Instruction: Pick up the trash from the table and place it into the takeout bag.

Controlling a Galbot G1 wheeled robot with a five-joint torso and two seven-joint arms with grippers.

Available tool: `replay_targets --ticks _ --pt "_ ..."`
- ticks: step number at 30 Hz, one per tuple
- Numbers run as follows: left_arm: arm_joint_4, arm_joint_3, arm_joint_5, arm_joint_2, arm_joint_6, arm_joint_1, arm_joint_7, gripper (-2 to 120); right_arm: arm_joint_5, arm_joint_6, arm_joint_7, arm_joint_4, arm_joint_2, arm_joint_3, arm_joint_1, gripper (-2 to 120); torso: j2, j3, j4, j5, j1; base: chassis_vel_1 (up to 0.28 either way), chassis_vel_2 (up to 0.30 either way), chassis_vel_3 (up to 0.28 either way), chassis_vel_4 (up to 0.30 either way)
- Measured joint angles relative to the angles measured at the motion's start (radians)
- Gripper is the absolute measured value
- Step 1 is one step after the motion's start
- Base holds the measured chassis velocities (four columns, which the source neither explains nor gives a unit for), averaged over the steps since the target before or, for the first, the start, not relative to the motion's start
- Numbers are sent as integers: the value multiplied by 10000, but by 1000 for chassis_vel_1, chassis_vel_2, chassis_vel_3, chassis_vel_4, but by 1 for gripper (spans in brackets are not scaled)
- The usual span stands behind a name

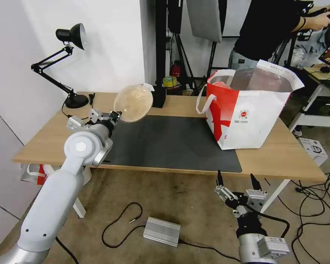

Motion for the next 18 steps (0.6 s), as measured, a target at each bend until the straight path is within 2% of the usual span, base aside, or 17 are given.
replay_targets --ticks 12,18 --pt "293 1258 58 76 -355 -1262 573 1 0 0 0 0 0 0 0 100 0 0 -1 1 2 0 0 0 0" --pt "422 1538 51 100 -432 -1642 644 1 0 0 0 0 0 0 0 100 0 0 -1 1 2 0 0 0 0"
